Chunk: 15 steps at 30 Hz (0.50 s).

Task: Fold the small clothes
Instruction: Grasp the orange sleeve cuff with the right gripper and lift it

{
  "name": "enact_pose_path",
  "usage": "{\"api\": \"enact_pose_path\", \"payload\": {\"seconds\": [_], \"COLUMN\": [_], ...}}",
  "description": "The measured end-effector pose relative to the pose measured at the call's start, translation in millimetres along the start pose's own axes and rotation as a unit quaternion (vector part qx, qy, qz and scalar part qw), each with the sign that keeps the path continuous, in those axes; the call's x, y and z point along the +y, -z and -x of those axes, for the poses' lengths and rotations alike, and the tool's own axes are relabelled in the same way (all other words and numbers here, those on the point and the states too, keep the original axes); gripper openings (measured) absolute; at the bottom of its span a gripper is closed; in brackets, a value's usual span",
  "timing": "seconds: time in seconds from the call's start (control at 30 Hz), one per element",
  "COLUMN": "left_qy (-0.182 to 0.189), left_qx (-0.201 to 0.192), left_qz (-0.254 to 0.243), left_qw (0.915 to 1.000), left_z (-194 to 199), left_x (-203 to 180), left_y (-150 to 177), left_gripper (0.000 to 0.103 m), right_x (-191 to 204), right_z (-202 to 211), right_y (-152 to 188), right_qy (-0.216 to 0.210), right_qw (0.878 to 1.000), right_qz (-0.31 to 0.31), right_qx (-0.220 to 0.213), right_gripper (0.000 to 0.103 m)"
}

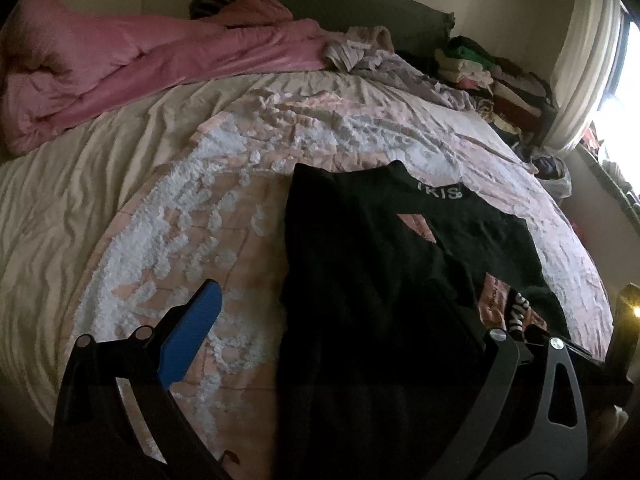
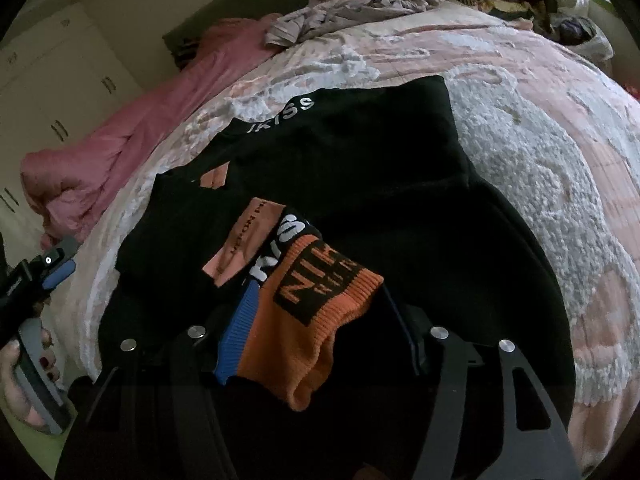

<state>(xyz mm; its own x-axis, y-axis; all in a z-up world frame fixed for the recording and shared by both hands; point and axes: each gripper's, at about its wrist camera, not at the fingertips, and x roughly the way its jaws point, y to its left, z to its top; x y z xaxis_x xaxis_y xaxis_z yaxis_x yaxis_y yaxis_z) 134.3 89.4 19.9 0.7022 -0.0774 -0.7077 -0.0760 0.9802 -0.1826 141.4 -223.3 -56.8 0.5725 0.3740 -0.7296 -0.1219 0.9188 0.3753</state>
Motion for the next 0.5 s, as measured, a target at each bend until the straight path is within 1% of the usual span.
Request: {"api": "enact_pose_path", "payload": {"seconds": [0.07,0.17,0.2,0.23,0.33,0.5], "left_qy": [-0.001,-0.002,-0.003,-0.004,-0.008,-0.013], "left_qx": [0.002,0.007,0.007,0.007,0.004,-0.002], "left_qz": [-0.003,-0.007,-0.007,-0.007,-0.005,0.008], "left_qw": [1.0000,1.0000,0.9999,0.9999,0.9999,0.9999], "left_z": [-3,-8,-9,-10,-10,-10], "left_x": [-1,-2,-2,-2,1,11], "left_y": [2,4,4,5,4,0], "left_gripper": [0.093,0.093,0.093,0.093,0.093,0.093], "right_x": [2,2,2,4,12,33], "right_z": [-2,-4,-4,-4,2,28], "right_y": [0,-1,-1,-1,-4,-25], "right_qy": [0.002,-0.012,-0.019,-0.031,-0.024,-0.019], "right_qw": [1.000,1.000,1.000,0.999,0.998,0.992], "right_qz": [0.010,0.014,0.016,0.019,0.044,0.102], "right_qx": [-0.002,-0.007,-0.008,-0.009,-0.022,-0.070], "right_gripper": [0.045,0.028,0.016,0.014,0.012,0.012]}}
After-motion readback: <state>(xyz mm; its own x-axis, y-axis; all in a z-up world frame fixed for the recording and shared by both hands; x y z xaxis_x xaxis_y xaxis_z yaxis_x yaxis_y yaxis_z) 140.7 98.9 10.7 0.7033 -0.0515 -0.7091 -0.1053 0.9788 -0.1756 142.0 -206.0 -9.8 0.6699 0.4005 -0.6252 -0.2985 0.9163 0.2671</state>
